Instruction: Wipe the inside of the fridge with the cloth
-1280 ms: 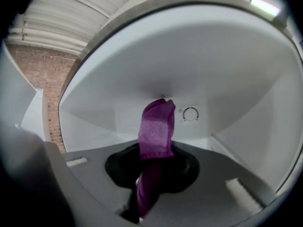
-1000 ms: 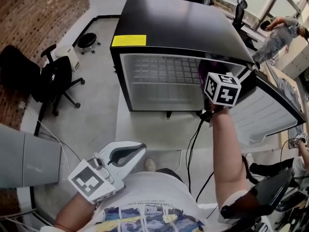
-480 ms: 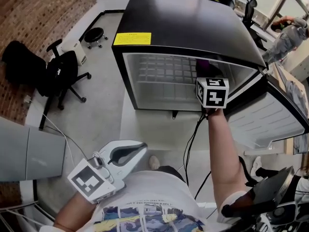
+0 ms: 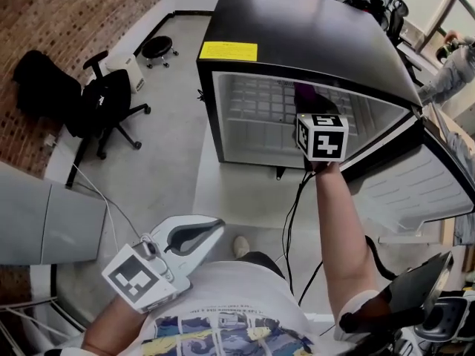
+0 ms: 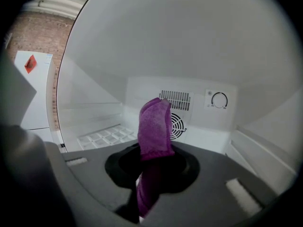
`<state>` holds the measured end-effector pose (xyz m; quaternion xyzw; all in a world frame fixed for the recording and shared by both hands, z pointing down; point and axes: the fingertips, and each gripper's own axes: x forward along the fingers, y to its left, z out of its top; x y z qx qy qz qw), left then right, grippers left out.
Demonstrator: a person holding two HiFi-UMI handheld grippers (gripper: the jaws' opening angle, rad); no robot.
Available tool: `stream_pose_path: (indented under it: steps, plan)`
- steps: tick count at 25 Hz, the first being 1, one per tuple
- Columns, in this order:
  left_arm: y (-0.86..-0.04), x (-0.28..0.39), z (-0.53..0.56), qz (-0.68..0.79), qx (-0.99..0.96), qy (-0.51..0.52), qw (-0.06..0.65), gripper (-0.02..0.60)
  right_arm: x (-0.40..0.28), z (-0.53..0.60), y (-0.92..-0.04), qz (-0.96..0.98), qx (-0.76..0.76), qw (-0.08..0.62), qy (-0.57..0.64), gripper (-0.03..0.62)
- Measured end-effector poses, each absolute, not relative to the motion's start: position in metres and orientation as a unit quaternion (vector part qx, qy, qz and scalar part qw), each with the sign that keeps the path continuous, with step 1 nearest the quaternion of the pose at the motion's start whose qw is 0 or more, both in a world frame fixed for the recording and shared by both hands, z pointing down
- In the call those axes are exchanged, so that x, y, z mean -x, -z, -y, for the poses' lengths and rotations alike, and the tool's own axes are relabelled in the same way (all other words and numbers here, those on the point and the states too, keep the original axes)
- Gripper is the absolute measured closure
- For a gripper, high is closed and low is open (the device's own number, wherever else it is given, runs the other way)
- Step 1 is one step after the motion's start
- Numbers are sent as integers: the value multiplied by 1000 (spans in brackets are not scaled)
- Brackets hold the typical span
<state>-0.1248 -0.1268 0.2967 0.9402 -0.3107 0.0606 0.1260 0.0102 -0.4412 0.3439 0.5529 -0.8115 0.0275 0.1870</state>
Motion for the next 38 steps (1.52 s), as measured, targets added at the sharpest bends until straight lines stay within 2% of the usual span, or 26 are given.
stream_pose_path:
  steps: [24, 38]
  plan:
    - [-313, 194, 78, 382, -914, -70, 117, 575, 107, 420, -352, 858, -482, 167, -56, 540]
    - [-308, 216, 68, 399, -907, -68, 118, 575, 144, 411, -346, 885, -439, 96, -121, 540]
